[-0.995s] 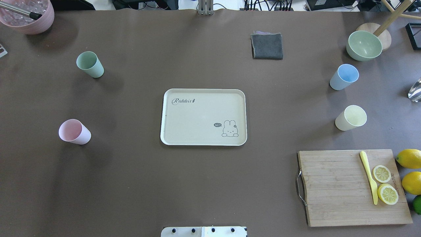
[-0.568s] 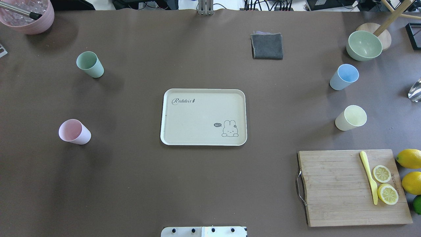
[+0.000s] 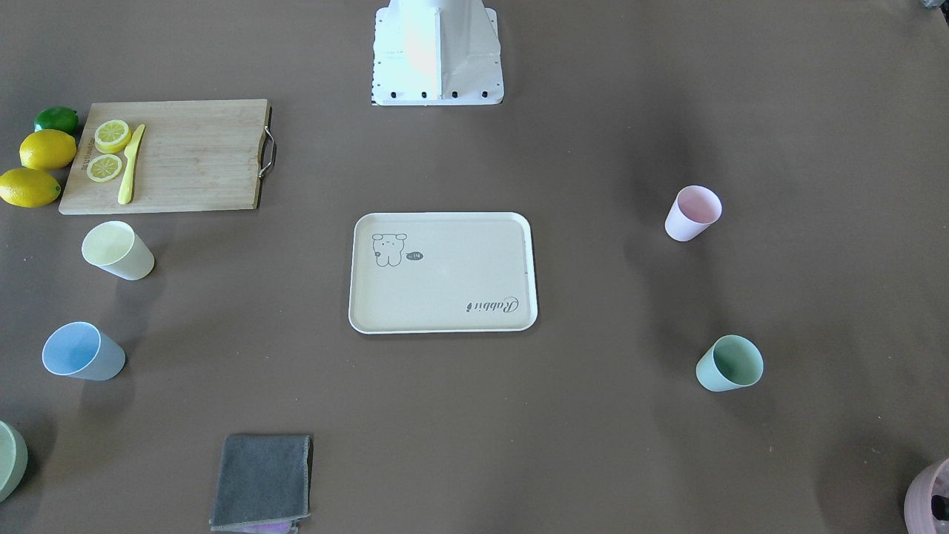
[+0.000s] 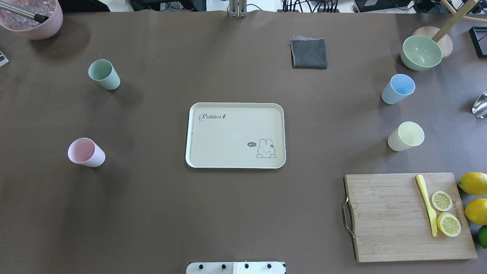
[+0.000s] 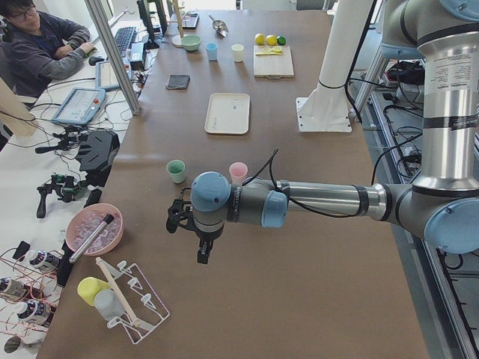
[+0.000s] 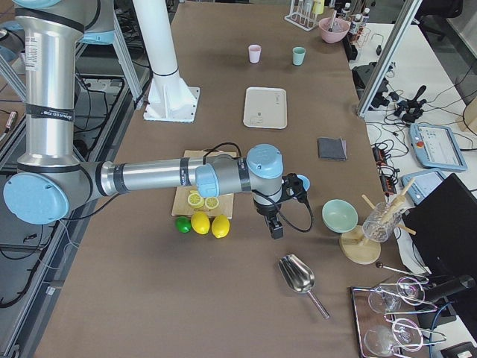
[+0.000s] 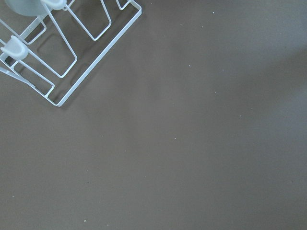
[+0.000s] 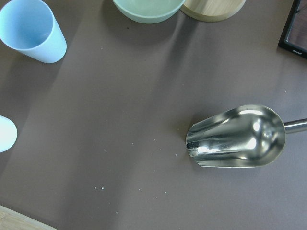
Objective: Place all cups on tray
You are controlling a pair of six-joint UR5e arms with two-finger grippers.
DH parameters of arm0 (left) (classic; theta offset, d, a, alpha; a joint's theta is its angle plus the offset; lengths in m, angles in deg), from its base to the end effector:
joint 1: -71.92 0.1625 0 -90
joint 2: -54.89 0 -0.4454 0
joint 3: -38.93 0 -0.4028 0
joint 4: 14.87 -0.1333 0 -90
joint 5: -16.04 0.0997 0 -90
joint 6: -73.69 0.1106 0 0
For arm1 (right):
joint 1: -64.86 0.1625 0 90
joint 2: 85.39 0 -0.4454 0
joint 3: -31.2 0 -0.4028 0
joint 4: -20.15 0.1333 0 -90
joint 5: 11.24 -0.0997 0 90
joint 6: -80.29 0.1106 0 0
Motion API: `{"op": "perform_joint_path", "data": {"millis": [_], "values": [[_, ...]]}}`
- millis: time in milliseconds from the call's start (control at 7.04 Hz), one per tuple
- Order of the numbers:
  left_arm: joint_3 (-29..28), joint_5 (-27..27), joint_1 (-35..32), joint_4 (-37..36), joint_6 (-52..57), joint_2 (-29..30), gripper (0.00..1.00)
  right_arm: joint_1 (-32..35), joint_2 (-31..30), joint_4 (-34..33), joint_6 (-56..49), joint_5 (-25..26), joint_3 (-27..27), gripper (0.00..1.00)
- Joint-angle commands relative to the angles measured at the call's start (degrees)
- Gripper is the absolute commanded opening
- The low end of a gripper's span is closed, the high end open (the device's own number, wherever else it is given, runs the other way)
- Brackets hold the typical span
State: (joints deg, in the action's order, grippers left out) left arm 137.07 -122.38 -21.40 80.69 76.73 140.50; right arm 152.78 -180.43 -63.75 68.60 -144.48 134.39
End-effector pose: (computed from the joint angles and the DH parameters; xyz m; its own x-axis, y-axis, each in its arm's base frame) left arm -0.0782 -0.4744 0.6366 0.6716 0.1345 -0.7286 0.0216 0.9794 0.2007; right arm 0.0402 -0.4778 0.6026 0.6998 -0.3872 0.6003 0.1807 0.9090 0.3756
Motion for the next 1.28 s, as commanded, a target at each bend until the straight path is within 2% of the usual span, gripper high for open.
{"op": "perform_joint_path", "data": {"millis": [0, 142, 284, 568, 711, 853, 1137], "values": [[2.0, 0.1, -0.6, 2.5, 0.1, 1.4, 0.98, 0.9, 0.6, 0.5, 0.9, -1.8, 2.8, 1.00], [1.7, 0.5, -1.1, 7.9, -0.2, 3.4, 0.98, 1.3, 1.5, 0.5, 2.4, -1.6, 3.9, 1.00], [2.6, 0.2, -1.2, 9.8, -1.0, 3.5, 0.98, 1.2, 3.9, 0.2, 2.6, -1.7, 4.1, 1.00], [2.1, -0.3, -1.2, 17.1, -1.3, 1.2, 0.98, 1.2, 5.2, -0.1, 3.8, -1.8, 3.8, 1.00], [1.7, -0.3, -1.1, 20.7, -2.5, 1.2, 0.98, 0.9, 5.2, 0.3, 9.7, -2.0, 3.9, 1.00], [1.9, -0.3, -0.7, 23.7, -8.4, 1.7, 0.98, -0.5, 5.2, 0.6, 16.0, -2.0, 4.0, 1.00], [-0.7, -0.2, 4.8, 26.3, -12.0, 6.8, 0.98, -7.9, 9.6, 1.5, 34.1, -1.2, 3.6, 1.00]]}}
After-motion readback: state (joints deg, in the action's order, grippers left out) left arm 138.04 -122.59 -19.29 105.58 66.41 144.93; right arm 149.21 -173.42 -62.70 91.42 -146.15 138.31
